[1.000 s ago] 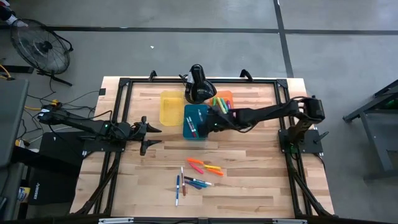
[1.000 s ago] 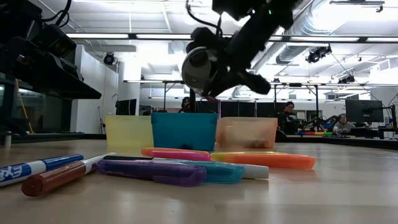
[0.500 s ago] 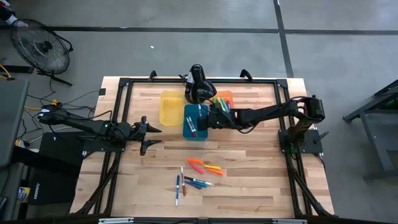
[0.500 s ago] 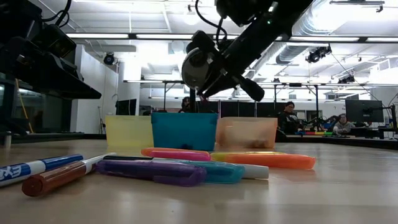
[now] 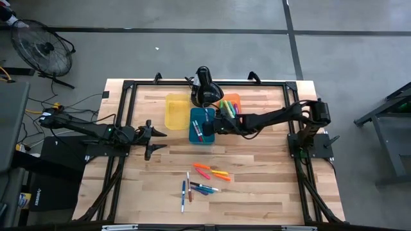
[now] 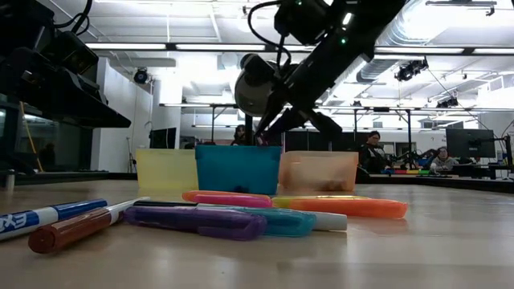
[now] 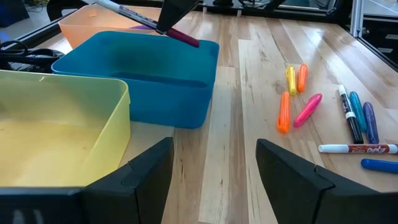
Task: Pick & Place Markers
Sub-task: Put the purple dry erase marker into the blue bin, then put the black dry erase marker into the blue bin
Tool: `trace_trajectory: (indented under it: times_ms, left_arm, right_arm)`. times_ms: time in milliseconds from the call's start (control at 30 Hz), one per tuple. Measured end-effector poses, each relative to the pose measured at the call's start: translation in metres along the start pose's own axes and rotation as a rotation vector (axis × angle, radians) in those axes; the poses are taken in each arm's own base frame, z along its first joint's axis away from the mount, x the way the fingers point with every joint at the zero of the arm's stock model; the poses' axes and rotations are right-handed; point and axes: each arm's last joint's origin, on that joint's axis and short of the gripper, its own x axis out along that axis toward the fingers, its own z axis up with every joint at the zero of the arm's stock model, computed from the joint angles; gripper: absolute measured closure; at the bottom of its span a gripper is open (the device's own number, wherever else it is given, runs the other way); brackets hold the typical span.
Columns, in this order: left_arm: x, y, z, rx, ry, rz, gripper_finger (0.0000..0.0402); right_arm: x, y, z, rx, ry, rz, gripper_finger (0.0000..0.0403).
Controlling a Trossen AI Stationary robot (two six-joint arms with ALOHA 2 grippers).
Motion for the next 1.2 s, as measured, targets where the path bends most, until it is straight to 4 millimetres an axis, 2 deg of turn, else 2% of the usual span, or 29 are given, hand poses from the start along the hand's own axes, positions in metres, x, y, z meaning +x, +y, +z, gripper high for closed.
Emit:
trace_trajectory:
  times_ms: [233, 700, 967, 1200]
  left_arm:
    - [0.000, 0.000, 0.000, 0.000, 0.000, 0.000, 0.0177]
    - [0.000, 0.000, 0.000, 0.000, 0.000, 0.000, 0.0177]
    - [0.000, 0.000, 0.000, 0.000, 0.000, 0.000, 0.0177]
    - [0.000, 0.000, 0.000, 0.000, 0.000, 0.000, 0.0177]
  right_arm:
    - [0.002, -0.001, -0.001, -0.010, 0.005, -0.004, 0.0338]
    - [0.002, 0.003, 0.000, -0.096, 0.018, 0.047, 0.0323]
    - [-0.004, 0.023, -0.003, -0.199, 0.136, 0.214, 0.0320]
    - [-0.020, 0.047, -0.030, -0.343, 0.194, 0.319, 0.0320]
